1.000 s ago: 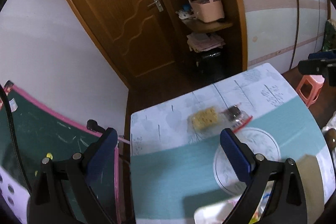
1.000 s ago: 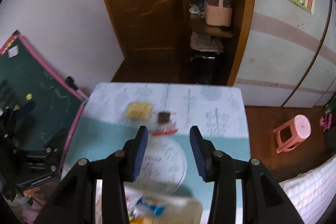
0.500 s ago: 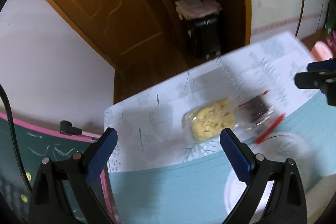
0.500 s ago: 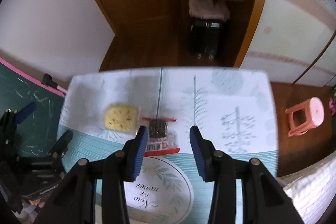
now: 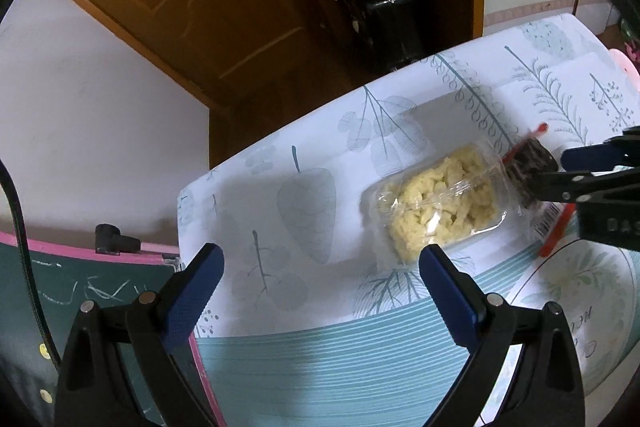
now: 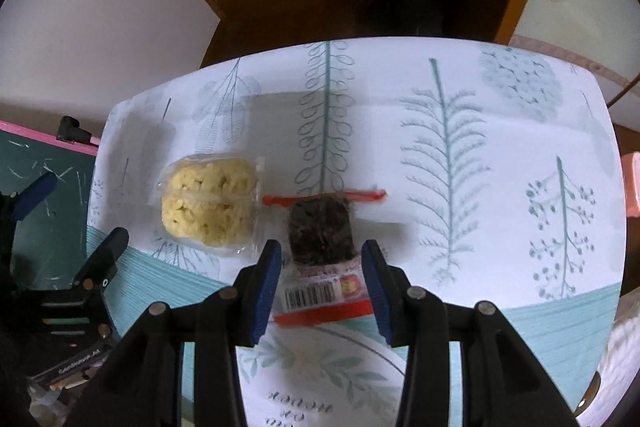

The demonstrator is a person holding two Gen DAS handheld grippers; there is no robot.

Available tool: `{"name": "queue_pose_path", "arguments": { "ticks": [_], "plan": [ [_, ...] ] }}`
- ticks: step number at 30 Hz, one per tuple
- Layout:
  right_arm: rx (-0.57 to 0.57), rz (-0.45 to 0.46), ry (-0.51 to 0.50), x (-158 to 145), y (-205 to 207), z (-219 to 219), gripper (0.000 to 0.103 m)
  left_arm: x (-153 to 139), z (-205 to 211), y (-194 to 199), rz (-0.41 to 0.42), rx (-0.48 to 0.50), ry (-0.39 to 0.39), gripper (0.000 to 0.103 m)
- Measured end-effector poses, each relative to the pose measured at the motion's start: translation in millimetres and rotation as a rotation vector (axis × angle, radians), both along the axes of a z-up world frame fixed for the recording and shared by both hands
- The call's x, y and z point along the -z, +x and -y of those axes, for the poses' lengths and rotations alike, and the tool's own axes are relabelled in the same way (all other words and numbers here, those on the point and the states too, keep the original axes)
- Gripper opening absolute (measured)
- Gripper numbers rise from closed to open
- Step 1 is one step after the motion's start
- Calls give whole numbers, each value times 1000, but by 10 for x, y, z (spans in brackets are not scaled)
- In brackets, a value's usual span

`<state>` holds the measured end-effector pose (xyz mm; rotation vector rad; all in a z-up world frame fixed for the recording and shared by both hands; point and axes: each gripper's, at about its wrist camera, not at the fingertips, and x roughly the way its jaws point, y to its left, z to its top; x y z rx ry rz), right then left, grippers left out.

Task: Organize snacks
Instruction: 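Grasp the yellow crisp-cake pack with the left tool while the right tool grasps the dark red-strip bag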

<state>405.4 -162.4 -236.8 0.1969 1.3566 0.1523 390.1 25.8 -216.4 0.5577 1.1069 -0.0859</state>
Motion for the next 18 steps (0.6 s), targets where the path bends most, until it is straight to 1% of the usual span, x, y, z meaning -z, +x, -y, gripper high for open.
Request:
{"name": "queue_pose_path", "arguments": {
  "ticks": [3, 4, 6, 9, 11, 12, 13, 15, 18],
  "plan": [
    [0, -41, -22, 139, 46, -58, 43, 53, 44, 5, -6, 30, 17, 98],
    [-5, -10, -38, 111, 41, -84, 45, 67, 63, 0, -7, 44, 24, 98],
    [-18, 7, -72, 124, 50, -124, 45, 85, 98, -5, -10, 65, 33, 98],
    [-24, 22, -74, 119, 36, -84, 43, 103, 149, -10, -12, 97, 42, 98],
    [-17, 17, -79, 108, 5, 6, 34, 113, 190, -3, -16, 119, 44, 98],
    [-13, 9, -60, 110, -11, 64, 27, 119, 216, 7, -16, 129, 47, 98],
    [-8, -9, -26, 120, -33, 133, 13, 131, 248, 20, -17, 142, 47, 98],
    [10, -29, 8, 145, -98, 283, 6, 156, 302, 48, -23, 164, 53, 98],
    [24, -30, 47, 153, -194, 479, 4, 226, 419, 83, -35, 208, 68, 98]
  ]
}}
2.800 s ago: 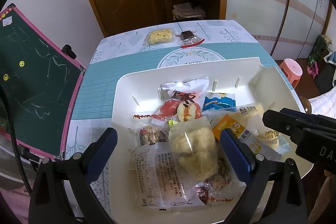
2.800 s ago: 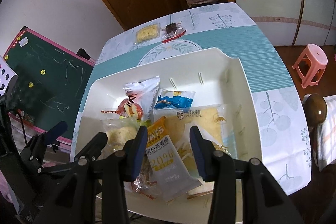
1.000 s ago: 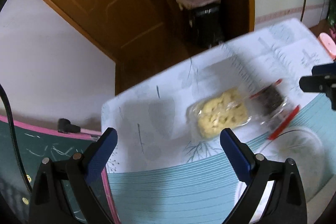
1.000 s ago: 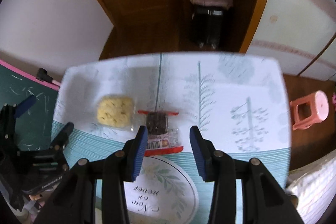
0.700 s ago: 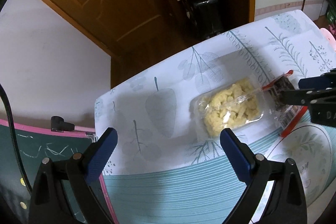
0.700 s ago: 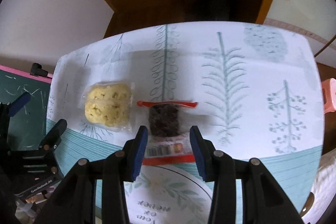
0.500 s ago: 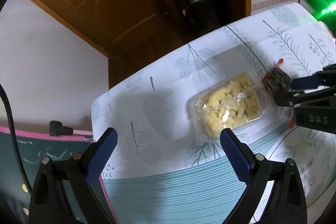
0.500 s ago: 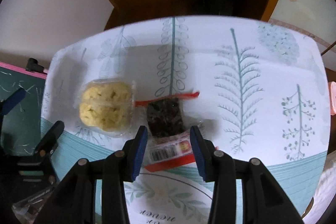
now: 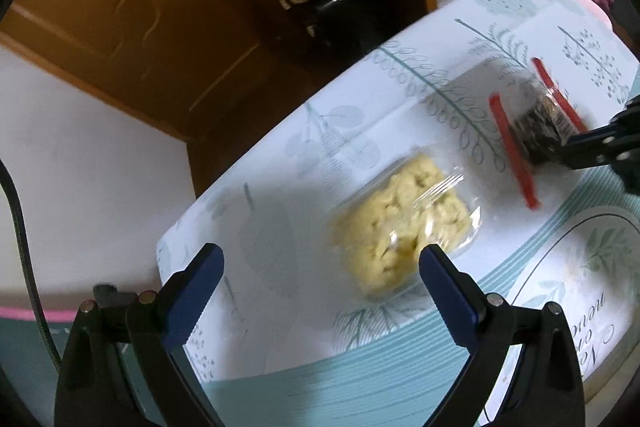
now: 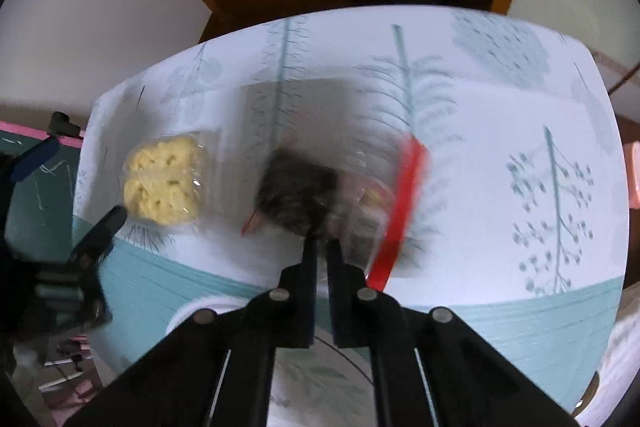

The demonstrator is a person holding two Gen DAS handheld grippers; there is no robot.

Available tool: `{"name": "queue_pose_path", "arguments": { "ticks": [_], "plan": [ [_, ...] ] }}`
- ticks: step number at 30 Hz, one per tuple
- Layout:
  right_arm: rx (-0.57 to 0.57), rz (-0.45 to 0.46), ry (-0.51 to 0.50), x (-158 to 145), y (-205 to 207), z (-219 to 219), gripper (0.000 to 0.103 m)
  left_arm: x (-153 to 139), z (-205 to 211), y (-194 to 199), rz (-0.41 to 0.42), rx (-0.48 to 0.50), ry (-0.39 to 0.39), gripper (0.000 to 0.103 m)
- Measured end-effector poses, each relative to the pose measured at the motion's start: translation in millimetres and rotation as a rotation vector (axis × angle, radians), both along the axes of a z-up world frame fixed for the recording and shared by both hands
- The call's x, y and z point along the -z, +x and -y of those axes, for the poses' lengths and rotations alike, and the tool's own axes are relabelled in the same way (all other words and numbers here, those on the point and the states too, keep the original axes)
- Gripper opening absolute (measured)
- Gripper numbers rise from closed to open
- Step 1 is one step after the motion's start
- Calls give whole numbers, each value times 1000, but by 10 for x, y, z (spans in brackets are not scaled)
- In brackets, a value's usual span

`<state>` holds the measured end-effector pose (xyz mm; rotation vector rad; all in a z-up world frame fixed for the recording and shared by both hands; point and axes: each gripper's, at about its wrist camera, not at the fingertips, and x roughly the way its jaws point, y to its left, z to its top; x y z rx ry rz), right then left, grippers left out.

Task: Organize snacks
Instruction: 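Grasp the yellow crisp-cake pack with the left tool while the right tool grasps the dark red-strip bag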

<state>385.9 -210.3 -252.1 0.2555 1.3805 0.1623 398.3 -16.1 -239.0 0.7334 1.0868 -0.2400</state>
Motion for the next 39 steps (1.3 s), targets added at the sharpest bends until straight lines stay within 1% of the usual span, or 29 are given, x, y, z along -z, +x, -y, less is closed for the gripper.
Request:
{"name": "queue_pose_path", "arguments": {
  "ticks": [2, 5, 7, 10, 13, 15, 19, 22, 25, 26, 27, 28, 29, 30, 33, 34, 36, 37, 38, 39],
  "plan": [
    [7, 2, 18, -1, -65, 108, 3, 44, 58, 35, -25, 4, -16, 98],
    [20, 2, 40, -5, -126, 249, 3, 91, 118, 105, -75, -28, -93, 98],
    [27, -1, 54, -5, -157, 310, 3, 119, 161, 141, -93, -43, -125, 98],
    [30, -10, 60, -17, -175, 352, 3, 175, 228, 171, -87, -47, -115, 98],
    [20, -35, 98, -14, -195, 401, 3, 194, 274, 177, -91, -18, -103, 98],
    [16, -40, 103, -18, -208, 414, 3, 200, 280, 189, -96, 6, -95, 98],
    [17, -46, 124, -34, -276, 473, 3, 201, 244, 174, -151, 82, -99, 98],
    [21, -44, 133, -26, -297, 516, 3, 215, 224, 162, -173, 114, -105, 98],
    [26, -45, 130, -41, -320, 622, 3, 258, 209, 186, -201, 108, -136, 98],
    [28, -45, 132, -38, -320, 624, 3, 301, 216, 193, -212, 110, -133, 98],
    [27, -46, 132, -45, -324, 625, 3, 371, 245, 180, -223, 116, -114, 98],
    [24, -45, 132, -50, -320, 615, 3, 439, 273, 162, -225, 126, -81, 103],
    [21, -43, 129, -68, -331, 603, 3, 414, 289, 138, -177, 145, -90, 102],
    [18, -40, 126, -82, -334, 596, 3, 426, 301, 140, -179, 147, -83, 103],
    [2, -27, 120, -145, -354, 560, 3, 424, 292, 195, -200, 110, -113, 102],
    [-1, -21, 117, -163, -349, 536, 3, 429, 286, 211, -203, 106, -116, 102],
    [-8, 1, 108, -218, -334, 488, 3, 407, 285, 180, -202, 118, -132, 91],
    [-8, 9, 106, -237, -316, 478, 4, 391, 289, 161, -210, 123, -143, 80],
    [-4, 17, 112, -256, -304, 476, 9, 381, 294, 142, -206, 123, -140, 75],
    [-2, 23, 114, -265, -287, 470, 14, 375, 314, 112, -193, 119, -125, 74]
  ]
}}
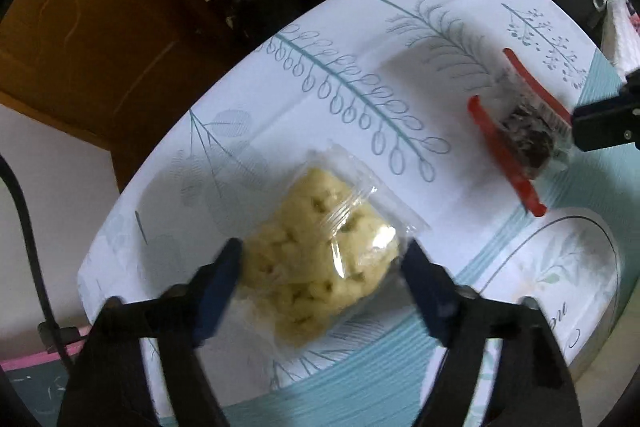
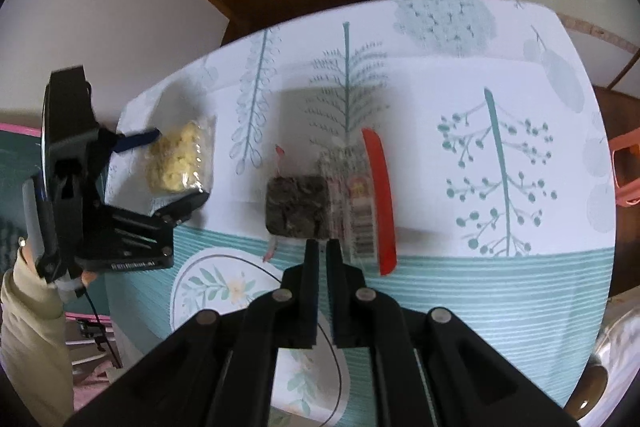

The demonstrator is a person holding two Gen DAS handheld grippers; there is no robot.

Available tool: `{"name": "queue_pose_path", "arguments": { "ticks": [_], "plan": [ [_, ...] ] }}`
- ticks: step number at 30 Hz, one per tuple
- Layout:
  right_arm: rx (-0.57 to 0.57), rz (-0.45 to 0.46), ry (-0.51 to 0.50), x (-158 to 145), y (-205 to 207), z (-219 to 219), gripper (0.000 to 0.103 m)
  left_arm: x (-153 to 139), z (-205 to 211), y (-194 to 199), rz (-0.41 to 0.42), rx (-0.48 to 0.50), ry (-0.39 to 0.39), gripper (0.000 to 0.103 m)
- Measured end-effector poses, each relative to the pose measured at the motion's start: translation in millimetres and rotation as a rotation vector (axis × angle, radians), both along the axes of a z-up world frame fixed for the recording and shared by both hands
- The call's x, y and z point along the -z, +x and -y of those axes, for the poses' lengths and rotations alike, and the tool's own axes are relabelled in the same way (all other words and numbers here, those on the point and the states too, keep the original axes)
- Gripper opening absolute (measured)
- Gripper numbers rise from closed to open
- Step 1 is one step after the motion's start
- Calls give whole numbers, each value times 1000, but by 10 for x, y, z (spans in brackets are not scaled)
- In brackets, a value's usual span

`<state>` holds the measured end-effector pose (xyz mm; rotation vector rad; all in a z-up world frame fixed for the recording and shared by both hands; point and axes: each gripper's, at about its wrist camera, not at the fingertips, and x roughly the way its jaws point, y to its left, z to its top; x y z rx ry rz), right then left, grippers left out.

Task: Organize snacks
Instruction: 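Grasp the yellow crisp-cake pack with the left tool while the right tool grasps the dark red-strip bag, then carry both snacks into the white tray and open both tools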

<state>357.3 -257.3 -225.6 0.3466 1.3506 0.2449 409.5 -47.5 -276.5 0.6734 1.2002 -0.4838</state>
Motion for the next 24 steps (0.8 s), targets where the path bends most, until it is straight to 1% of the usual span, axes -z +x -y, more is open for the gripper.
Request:
{"name": "queue_pose_path", "arguments": {
  "ticks": [1, 2, 3, 4, 5, 6, 7, 8, 11, 13, 14, 16, 17, 18, 19, 21, 24],
  "plan": [
    [3, 4, -2, -5, 20, -4, 26, -4, 21, -33, 15, -2, 11, 73],
    [7, 15, -12, -16, 36, -22, 35, -6, 45, -76, 28, -3, 20, 69],
    [6, 28, -26, -30, 50, -51, 36, -12, 56, -107, 34, -8, 22, 68],
    [0, 44, -45, -38, 67, -97, 41, -18, 62, -136, 42, -17, 26, 67],
    [-5, 55, -63, -36, 86, -149, 49, -30, 73, -173, 46, -29, 30, 67],
    [-6, 62, -77, -25, 95, -183, 53, -43, 76, -217, 45, -41, 29, 66],
    [-8, 64, -85, -2, 118, -225, 60, -50, 69, -248, 38, -54, 23, 66],
    [-10, 65, -99, 19, 136, -271, 62, -55, 59, -275, 32, -67, 18, 66],
    [-28, 58, -164, 107, 194, -438, 63, -69, -14, -338, 25, -95, 3, 66],
    [-48, 34, -211, 185, 228, -548, 64, -87, -93, -356, 20, -125, -16, 66],
    [-55, 51, -240, 180, 232, -604, 64, -76, -109, -349, 16, -136, -24, 66],
    [-83, 51, -317, 195, 229, -700, 63, -79, -175, -336, 5, -160, -43, 66],
    [-91, 46, -359, 203, 223, -741, 57, -88, -214, -341, 0, -172, -50, 65],
    [-99, 50, -395, 196, 211, -766, 47, -97, -249, -344, -4, -180, -55, 65],
    [-105, 49, -397, 178, 201, -780, 42, -117, -284, -366, -7, -192, -60, 65],
    [-92, 31, -370, 151, 172, -740, 41, -163, -334, -402, -8, -208, -67, 65],
    [-89, 60, -362, 31, 64, -702, 41, -331, -399, -516, 7, -226, -91, 65]
  ]
}}
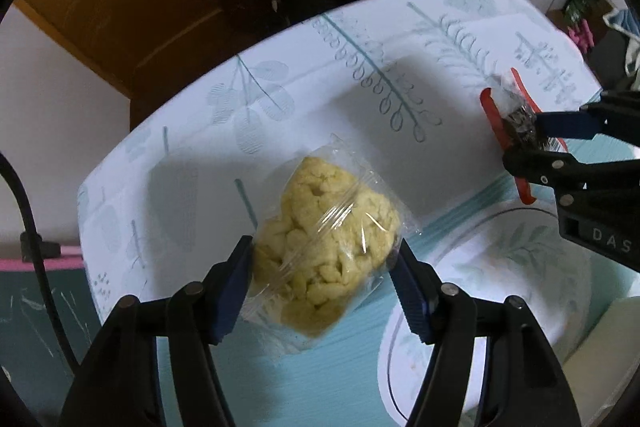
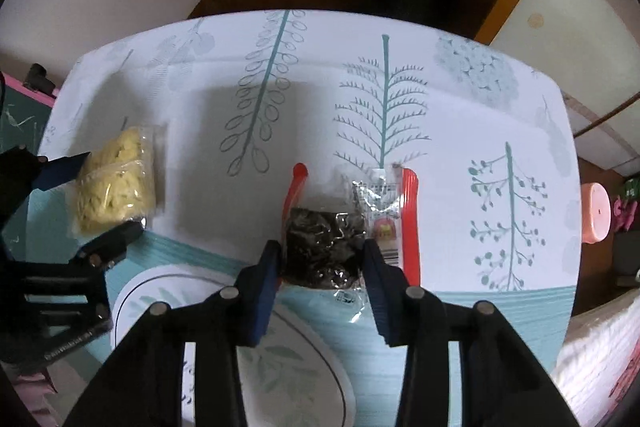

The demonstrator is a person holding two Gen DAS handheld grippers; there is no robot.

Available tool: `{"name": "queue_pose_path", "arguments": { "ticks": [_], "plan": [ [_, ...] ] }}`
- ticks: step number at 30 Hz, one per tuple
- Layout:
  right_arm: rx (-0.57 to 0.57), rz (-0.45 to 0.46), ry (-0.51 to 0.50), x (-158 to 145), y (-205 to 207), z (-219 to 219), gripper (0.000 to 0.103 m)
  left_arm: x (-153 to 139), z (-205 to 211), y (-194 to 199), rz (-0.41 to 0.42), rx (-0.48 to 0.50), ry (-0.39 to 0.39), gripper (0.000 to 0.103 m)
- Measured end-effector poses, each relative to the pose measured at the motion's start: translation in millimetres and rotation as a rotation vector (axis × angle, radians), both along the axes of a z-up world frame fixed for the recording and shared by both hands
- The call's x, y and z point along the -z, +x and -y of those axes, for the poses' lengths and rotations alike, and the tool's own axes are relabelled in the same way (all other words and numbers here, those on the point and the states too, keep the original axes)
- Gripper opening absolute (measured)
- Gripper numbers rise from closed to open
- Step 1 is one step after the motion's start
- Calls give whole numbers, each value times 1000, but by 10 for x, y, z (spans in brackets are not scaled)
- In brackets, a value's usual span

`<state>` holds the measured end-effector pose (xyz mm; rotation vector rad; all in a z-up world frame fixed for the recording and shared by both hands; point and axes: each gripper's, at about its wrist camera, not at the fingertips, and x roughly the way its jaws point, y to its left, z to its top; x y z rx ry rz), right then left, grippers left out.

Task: Organize snacks
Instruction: 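Carry both snacks into the white tray and open both tools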

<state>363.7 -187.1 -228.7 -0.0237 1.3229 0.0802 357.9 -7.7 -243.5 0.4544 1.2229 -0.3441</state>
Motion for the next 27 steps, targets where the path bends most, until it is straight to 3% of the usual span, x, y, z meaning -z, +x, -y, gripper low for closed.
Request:
{"name": "queue_pose_path", "arguments": {
  "ticks": [6, 11, 16, 21, 27],
  "plan": [
    [20, 112, 90, -626, -459, 126, 41, -667, -81, -386, 63, -19, -53, 65],
    [20, 239, 130, -1270, -978, 160, 41, -1370, -88, -989, 156, -34, -104, 65],
    [13, 344, 159, -1730, -1505, 111, 41, -1916, -89, -1666, 238, -35, -138, 65],
    [-11, 415, 183, -1981, -2088, 22, 41, -2242, -88, -2301, 274, -51, -183, 65],
    [-32, 474, 218, -2146, -2708, -5, 41, -2417, -127, -2856, 330, -73, -184, 65]
  ]
}}
